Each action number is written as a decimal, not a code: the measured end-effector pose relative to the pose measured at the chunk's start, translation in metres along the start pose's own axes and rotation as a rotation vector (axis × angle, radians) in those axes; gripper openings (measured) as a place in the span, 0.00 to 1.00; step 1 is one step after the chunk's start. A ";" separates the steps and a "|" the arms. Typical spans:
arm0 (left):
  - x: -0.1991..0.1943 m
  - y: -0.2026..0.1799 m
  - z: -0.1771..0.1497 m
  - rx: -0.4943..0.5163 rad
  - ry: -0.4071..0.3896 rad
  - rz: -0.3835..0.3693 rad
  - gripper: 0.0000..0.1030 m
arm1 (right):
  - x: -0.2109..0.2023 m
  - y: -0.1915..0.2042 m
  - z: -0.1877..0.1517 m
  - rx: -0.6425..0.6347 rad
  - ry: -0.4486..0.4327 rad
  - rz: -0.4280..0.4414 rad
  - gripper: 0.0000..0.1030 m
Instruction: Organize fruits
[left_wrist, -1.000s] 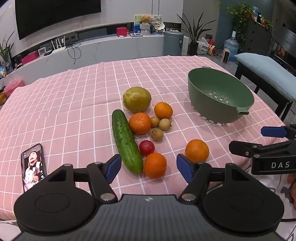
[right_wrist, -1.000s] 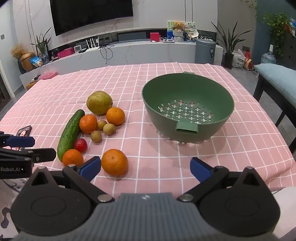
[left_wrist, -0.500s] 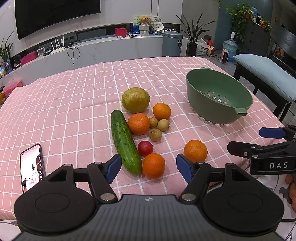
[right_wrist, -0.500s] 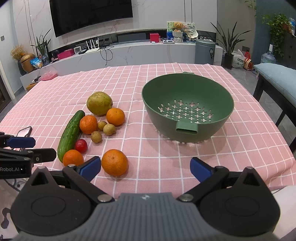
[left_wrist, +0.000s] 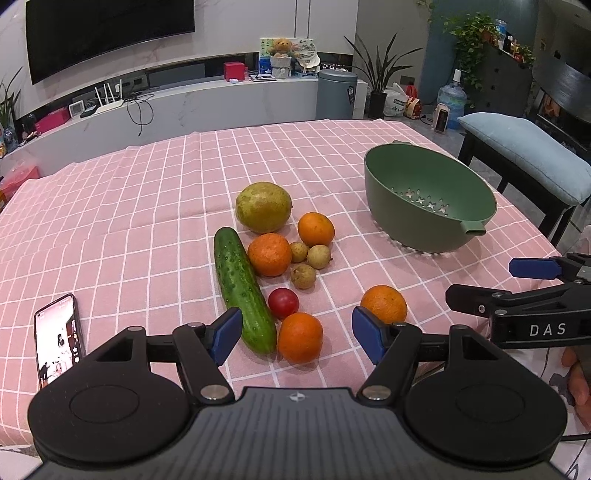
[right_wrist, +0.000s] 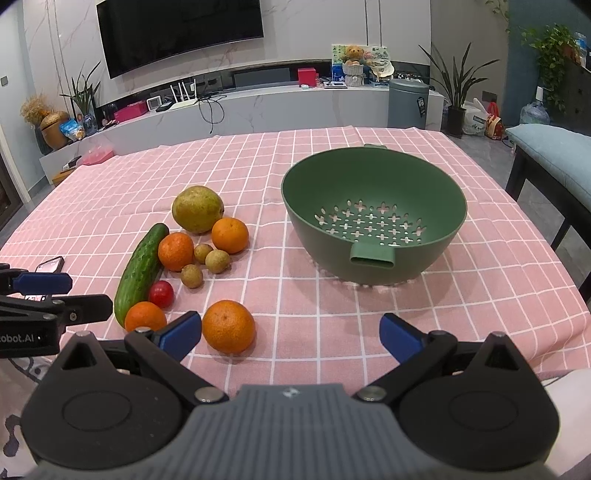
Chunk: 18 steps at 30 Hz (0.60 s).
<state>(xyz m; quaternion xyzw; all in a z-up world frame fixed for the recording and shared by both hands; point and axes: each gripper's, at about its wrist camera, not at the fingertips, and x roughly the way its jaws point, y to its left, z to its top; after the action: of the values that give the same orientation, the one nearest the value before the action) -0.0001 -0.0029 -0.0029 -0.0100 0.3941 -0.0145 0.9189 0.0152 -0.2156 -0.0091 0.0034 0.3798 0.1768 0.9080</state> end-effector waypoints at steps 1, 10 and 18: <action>0.000 0.000 0.000 0.000 0.000 -0.003 0.78 | 0.000 0.000 0.000 0.002 -0.001 0.001 0.95; 0.002 -0.001 0.001 0.003 0.000 -0.012 0.78 | 0.002 -0.001 0.000 0.007 -0.003 0.000 0.96; 0.002 -0.002 0.001 0.004 -0.002 -0.014 0.78 | 0.002 -0.001 0.000 0.008 -0.003 0.001 0.96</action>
<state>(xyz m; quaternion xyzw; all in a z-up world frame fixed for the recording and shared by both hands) 0.0020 -0.0047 -0.0041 -0.0108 0.3932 -0.0215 0.9192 0.0168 -0.2163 -0.0106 0.0077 0.3789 0.1754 0.9086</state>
